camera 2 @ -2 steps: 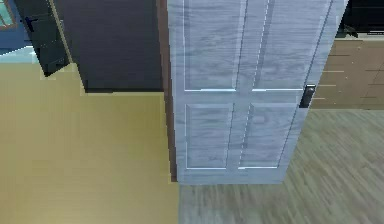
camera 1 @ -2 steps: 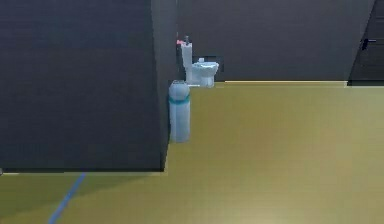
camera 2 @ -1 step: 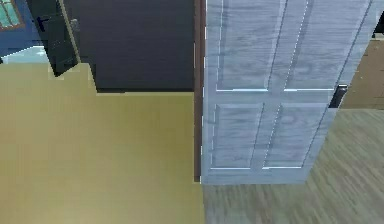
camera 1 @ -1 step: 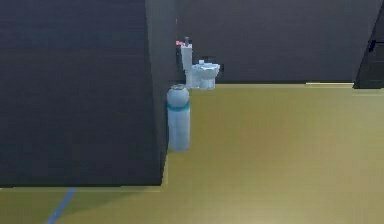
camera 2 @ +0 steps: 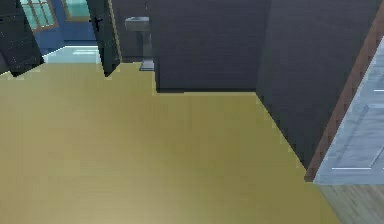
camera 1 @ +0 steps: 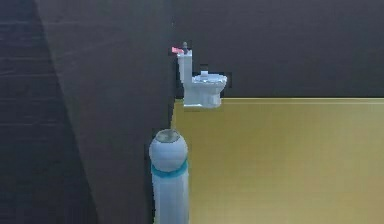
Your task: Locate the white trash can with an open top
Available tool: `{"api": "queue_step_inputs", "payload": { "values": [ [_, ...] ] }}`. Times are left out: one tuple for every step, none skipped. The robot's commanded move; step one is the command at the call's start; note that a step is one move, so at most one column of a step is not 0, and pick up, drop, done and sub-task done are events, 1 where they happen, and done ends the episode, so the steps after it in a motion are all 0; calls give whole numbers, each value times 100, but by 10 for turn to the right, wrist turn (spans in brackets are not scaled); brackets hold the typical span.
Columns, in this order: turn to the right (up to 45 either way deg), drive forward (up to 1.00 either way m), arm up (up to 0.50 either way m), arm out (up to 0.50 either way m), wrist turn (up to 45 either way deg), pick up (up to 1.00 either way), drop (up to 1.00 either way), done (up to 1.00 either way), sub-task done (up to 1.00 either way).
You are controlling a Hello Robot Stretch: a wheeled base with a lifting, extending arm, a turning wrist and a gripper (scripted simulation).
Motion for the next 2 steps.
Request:
{"api": "queue_step_inputs", "payload": {
  "values": [
    [90, 0, 0, 0, 0, 0, 0, 0, 0],
    [0, 20, 0, 0, 0, 0, 0, 0, 0]
  ]
}}
